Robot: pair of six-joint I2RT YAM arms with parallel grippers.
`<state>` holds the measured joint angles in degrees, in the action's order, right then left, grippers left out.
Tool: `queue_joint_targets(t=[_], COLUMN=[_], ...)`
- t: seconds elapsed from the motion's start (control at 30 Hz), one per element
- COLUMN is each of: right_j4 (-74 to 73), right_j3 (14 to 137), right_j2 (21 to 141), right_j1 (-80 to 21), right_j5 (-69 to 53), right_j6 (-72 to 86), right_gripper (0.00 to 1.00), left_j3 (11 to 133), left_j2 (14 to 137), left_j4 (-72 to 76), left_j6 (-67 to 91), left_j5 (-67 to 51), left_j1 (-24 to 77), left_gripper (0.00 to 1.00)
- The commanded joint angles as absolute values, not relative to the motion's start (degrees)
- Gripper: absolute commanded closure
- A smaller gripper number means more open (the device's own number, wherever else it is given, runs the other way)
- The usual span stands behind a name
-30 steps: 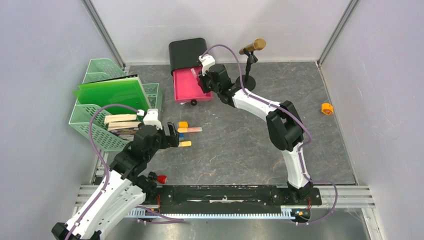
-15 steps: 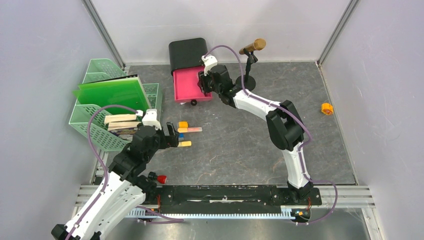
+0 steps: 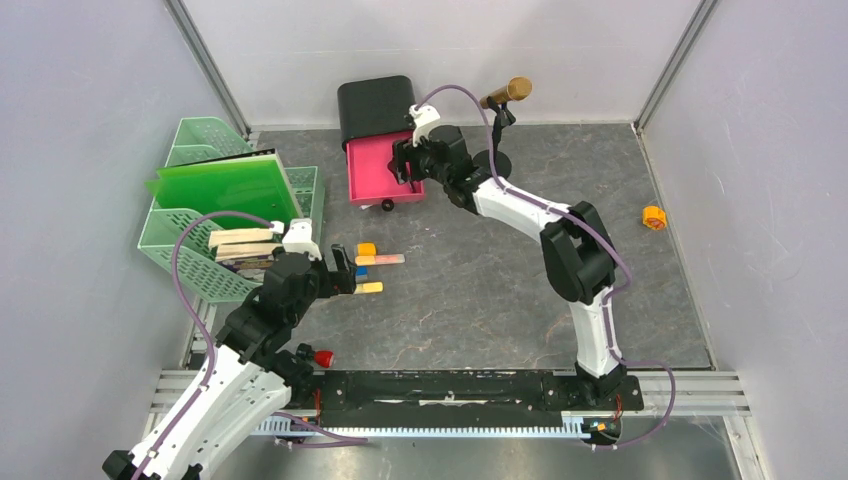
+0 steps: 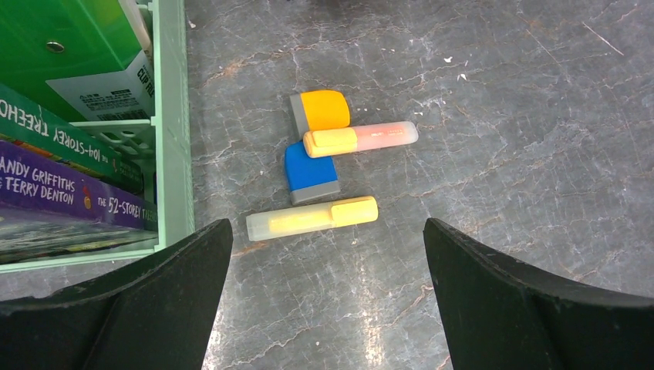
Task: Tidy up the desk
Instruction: Place the stationery in the drawer, then pick up the stationery from the center of the board.
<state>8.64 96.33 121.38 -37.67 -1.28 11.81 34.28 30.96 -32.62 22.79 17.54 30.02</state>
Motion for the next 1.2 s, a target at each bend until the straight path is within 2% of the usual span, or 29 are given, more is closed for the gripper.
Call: queue_joint_targets(t=[0.0, 0.3, 0.67, 1.17], right_j4=[15.0, 17.8, 12.7, -5.2], right_j3=[93.5, 82.6, 68.6, 53.6], right_j2=[112.1, 100.5, 88.6, 81.0], right_j1=[-37.4, -36.8, -36.1, -35.7], right_j5=[-8.8, -13.1, -18.6, -21.7], right_j6=[11.3, 13.4, 17.5, 6.4], right_gripper=[0.22, 0.04, 0.02, 0.02], left_j3=[34.0, 33.7, 33.2, 32.7], left_j2=[30.3, 28.9, 27.0, 24.7], left_j4=[-30.4, -30.6, -30.3, -30.6], left_j6=[20.3, 20.7, 21.1, 21.8], left_j5=[18.6, 19.1, 19.1, 19.6], left_j1=[30.1, 30.3, 30.7, 32.4], left_gripper=[0.00, 0.00, 0.00, 0.00])
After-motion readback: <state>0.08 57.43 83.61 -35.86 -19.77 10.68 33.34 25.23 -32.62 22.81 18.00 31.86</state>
